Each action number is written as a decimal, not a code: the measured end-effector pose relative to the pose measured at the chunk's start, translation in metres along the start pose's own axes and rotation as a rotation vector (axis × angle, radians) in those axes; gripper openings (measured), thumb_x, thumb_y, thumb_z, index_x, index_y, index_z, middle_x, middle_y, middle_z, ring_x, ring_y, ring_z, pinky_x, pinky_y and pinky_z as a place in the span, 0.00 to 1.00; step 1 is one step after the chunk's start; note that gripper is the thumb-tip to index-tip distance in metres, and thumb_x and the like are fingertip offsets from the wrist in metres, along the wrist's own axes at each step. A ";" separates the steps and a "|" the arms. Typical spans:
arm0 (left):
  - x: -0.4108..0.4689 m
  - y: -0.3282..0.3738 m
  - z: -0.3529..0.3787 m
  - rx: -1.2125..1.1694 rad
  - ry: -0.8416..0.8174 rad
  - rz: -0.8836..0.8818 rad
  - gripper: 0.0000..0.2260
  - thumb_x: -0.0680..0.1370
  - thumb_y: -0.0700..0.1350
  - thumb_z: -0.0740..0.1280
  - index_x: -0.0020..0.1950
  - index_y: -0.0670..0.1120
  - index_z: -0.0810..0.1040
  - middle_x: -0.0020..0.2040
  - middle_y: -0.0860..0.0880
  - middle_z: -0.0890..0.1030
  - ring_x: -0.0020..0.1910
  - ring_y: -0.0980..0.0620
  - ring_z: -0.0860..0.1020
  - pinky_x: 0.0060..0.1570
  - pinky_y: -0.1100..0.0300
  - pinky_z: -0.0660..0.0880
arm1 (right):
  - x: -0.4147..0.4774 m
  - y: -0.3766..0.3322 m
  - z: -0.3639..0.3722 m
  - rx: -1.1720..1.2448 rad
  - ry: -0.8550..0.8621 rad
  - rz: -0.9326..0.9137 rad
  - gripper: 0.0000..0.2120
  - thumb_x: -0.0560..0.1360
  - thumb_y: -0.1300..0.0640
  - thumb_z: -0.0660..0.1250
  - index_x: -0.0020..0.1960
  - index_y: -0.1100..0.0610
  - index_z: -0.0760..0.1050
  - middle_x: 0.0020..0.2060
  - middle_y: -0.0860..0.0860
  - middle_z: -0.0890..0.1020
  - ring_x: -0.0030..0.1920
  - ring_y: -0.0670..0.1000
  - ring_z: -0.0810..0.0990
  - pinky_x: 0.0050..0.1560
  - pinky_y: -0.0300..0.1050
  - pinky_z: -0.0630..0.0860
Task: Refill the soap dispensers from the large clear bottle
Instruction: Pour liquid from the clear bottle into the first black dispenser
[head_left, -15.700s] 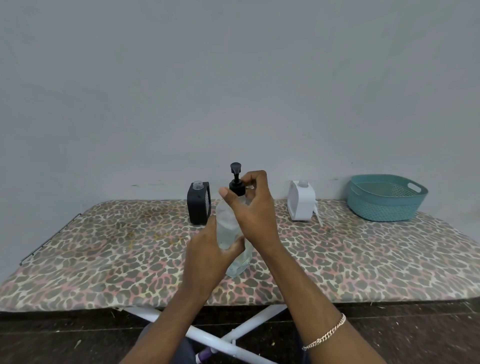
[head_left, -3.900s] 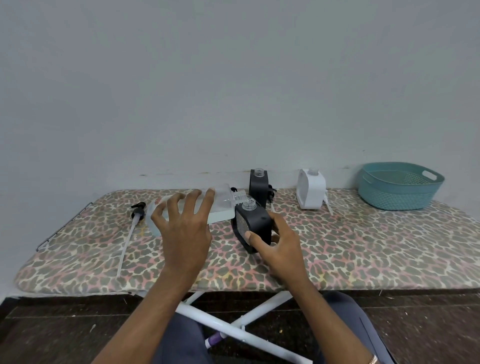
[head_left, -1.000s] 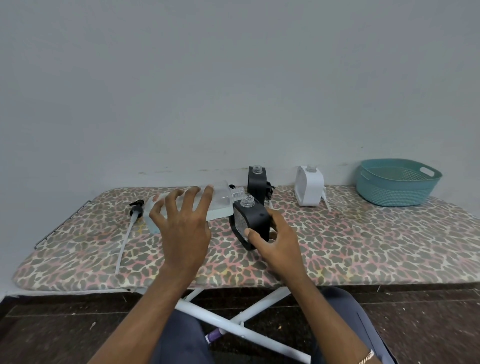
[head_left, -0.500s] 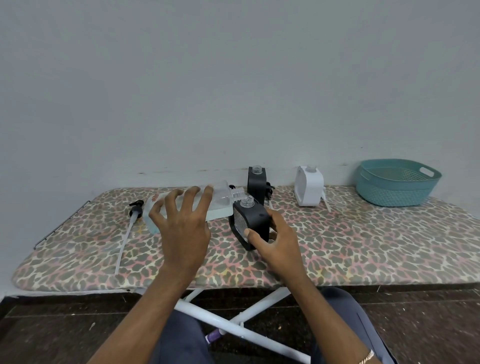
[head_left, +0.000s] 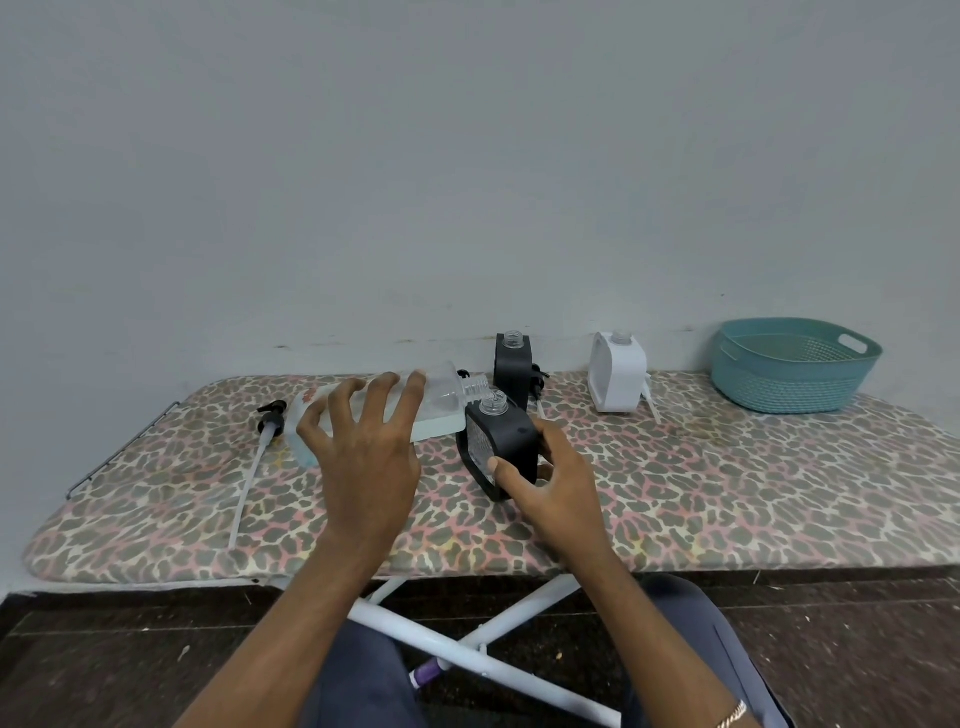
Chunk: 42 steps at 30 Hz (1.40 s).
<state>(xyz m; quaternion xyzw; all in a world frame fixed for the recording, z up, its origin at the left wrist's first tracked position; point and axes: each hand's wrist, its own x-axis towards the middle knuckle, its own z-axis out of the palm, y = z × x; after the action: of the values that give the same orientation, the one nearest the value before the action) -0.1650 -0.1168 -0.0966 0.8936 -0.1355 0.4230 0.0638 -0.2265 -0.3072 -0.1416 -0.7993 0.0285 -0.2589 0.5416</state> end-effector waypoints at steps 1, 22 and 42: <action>0.000 0.000 0.000 0.001 0.000 0.001 0.37 0.67 0.32 0.73 0.74 0.53 0.75 0.68 0.49 0.79 0.68 0.39 0.72 0.64 0.36 0.64 | 0.000 0.000 0.000 -0.002 0.000 0.000 0.22 0.77 0.46 0.76 0.67 0.38 0.72 0.58 0.32 0.81 0.62 0.31 0.76 0.62 0.37 0.74; -0.001 0.000 -0.003 0.007 -0.031 -0.005 0.37 0.67 0.33 0.74 0.75 0.53 0.74 0.68 0.49 0.79 0.69 0.39 0.72 0.63 0.36 0.64 | -0.002 -0.005 -0.002 0.011 0.000 -0.005 0.20 0.78 0.50 0.76 0.64 0.36 0.72 0.53 0.27 0.81 0.60 0.30 0.77 0.57 0.32 0.74; -0.001 0.001 -0.002 0.011 -0.010 -0.003 0.37 0.67 0.31 0.72 0.74 0.53 0.75 0.68 0.49 0.79 0.68 0.39 0.72 0.64 0.37 0.63 | -0.003 -0.010 -0.003 0.019 -0.007 -0.003 0.21 0.78 0.51 0.76 0.60 0.31 0.71 0.52 0.27 0.80 0.58 0.27 0.77 0.60 0.35 0.76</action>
<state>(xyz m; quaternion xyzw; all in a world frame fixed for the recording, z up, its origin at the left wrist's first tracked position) -0.1678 -0.1174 -0.0963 0.8962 -0.1322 0.4193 0.0589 -0.2322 -0.3048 -0.1330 -0.7949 0.0229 -0.2573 0.5490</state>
